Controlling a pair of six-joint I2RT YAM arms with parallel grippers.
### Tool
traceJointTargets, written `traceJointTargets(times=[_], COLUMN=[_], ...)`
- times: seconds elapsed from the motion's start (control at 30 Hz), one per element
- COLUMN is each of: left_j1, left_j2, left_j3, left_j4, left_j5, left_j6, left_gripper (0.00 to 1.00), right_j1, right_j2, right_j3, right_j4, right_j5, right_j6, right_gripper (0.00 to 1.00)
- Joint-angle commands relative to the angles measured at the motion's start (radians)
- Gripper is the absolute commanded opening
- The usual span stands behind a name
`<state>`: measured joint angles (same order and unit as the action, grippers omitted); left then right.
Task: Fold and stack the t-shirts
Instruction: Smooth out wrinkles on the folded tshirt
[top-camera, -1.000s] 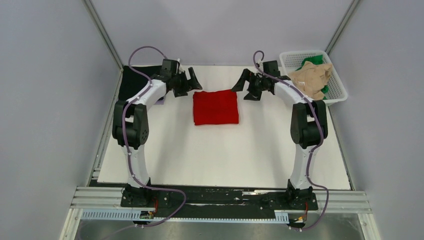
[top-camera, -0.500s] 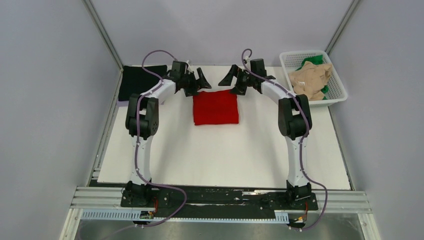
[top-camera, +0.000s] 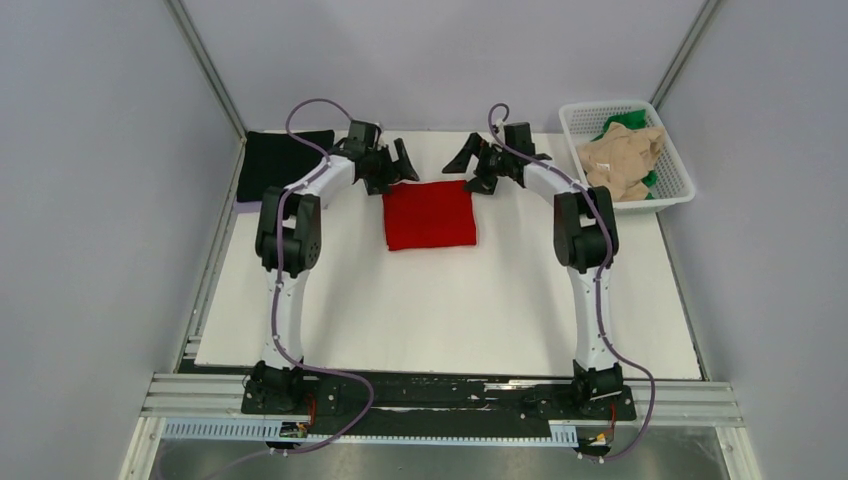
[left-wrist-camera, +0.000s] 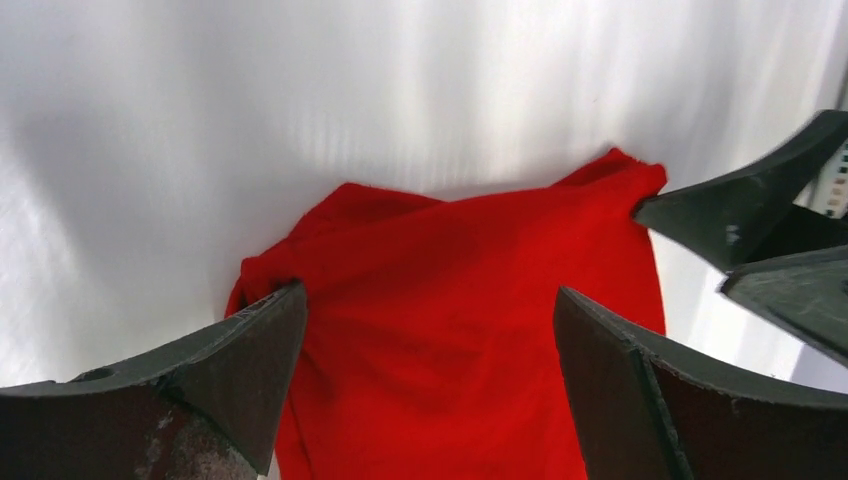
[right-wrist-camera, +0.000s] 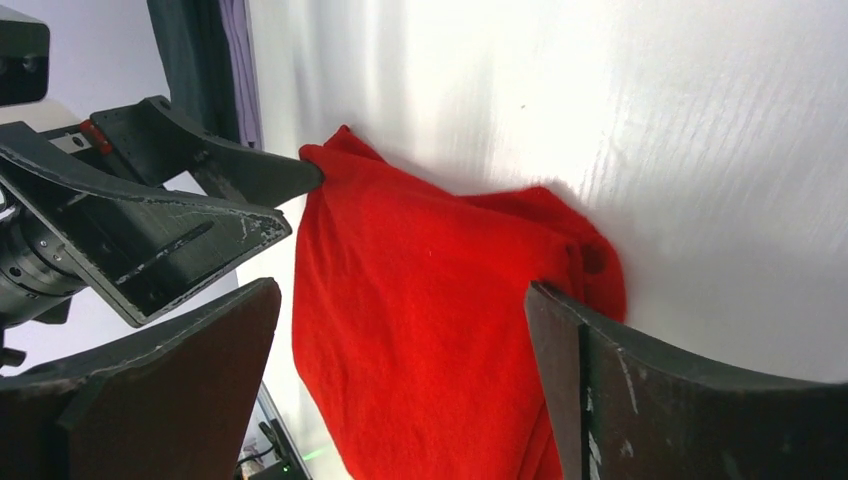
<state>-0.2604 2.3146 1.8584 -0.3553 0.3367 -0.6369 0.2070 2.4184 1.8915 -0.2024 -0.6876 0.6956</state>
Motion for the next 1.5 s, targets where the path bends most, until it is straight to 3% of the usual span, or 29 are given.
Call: traceJointTargets(times=[0.0, 0.17, 0.3, 0.53, 0.7, 0.97, 1.23, 1.33, 1.47], left_j1=[-0.002, -0.043, -0.067, -0.105, -0.109, -0.105, -0.108, -0.106, -0.072], left_j2=[-0.206, -0.391, -0.45, -0.461, -0.38, -0.473, -0.788, -0.883, -0.828], left_j3=[-0.042, -0.172, -0.293, -0.577, -0.684, -0.807, -0.824, -0.834, -0.798], left_j4=[-0.101, -0.082, 0.0, 0.243, 0.241, 0.07, -0.058, -0.068, -0.075], left_j5=[-0.116, -0.152, -0.024, 0.147, 0.172, -0.014, -0.167, -0.287, -0.317], left_j6=[0.062, 0.063, 0.014, -0.11, -0.113, -0.008, 0.02, 0.03, 0.048], left_gripper=[1.0, 1.0, 1.0, 1.0, 1.0, 1.0, 1.0, 1.0, 1.0], right_j1=[0.001, 0.044, 0.084, 0.103, 0.073, 0.076, 0.173, 0.172, 0.161], right_j2=[-0.209, -0.421, -0.52, -0.497, -0.436, -0.523, -0.806, -0.939, -1.068], right_j3=[-0.027, -0.254, -0.472, -0.666, -0.782, -0.986, -0.999, -1.014, -1.036], right_j4=[-0.026, 0.016, 0.144, 0.307, 0.301, 0.262, 0.145, 0.139, 0.109], right_j5=[0.046, 0.051, -0.02, -0.013, 0.057, 0.09, 0.16, 0.248, 0.415], right_j6=[-0.063, -0.066, 0.025, 0.122, 0.119, 0.036, -0.082, -0.1, -0.129], right_gripper=[1.0, 1.0, 1.0, 1.0, 1.0, 1.0, 1.0, 1.0, 1.0])
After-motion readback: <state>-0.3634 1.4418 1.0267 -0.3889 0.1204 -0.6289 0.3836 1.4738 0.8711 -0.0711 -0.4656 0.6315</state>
